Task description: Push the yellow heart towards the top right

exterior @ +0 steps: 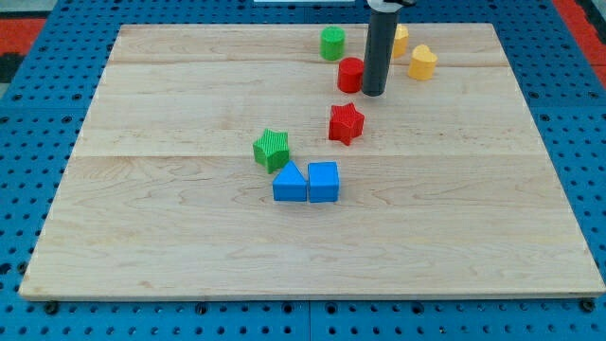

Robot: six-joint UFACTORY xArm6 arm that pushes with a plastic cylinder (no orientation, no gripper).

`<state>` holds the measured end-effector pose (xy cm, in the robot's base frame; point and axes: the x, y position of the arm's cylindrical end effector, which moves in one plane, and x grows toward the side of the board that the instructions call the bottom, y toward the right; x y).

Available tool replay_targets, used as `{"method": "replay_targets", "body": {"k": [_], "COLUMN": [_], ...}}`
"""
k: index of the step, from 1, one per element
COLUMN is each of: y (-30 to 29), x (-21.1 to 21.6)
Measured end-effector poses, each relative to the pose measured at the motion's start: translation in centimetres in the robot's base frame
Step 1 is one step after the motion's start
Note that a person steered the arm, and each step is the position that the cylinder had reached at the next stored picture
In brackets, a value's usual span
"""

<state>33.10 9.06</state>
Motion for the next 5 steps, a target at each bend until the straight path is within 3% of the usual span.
{"method": "replay_targets", "body": {"k": [1,4,5], "y": [3.0,4.7,4.6], "x": [0.0,-1.7,-4.4]}}
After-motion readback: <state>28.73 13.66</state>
